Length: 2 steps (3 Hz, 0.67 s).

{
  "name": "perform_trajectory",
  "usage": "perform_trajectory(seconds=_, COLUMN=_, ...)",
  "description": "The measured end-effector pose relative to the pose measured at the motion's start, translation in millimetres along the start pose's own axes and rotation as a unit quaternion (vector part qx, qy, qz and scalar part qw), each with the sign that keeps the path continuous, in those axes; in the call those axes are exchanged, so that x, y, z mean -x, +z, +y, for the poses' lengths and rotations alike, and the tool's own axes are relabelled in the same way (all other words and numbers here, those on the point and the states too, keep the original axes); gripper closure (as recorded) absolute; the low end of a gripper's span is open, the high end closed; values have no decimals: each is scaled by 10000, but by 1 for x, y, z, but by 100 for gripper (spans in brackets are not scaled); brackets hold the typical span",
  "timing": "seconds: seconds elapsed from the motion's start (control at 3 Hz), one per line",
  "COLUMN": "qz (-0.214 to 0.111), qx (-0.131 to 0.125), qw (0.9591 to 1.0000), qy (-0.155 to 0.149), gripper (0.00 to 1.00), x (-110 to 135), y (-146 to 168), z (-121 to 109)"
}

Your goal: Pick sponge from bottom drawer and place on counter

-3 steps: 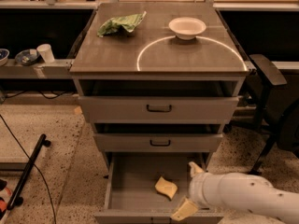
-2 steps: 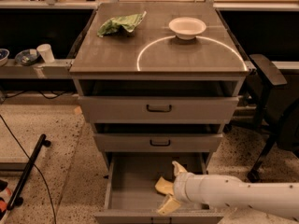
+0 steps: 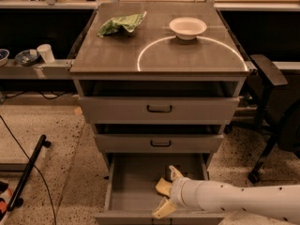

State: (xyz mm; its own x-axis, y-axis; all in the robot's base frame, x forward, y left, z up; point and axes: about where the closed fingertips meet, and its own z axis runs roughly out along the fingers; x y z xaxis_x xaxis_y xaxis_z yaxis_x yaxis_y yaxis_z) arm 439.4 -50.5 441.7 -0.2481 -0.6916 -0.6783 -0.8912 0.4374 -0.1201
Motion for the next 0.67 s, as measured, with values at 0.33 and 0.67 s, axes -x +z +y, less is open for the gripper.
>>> perform_trajectory(seconds=0.33, qz=-5, qx=147, qw=9998, qy=-139, gripper=0, x=-3, y=19, z=-7)
perform_trajectory(seconds=0.67, qz=-151, qx=223, qw=9996, qy=-61, gripper=0, x=-12, y=73, z=-37)
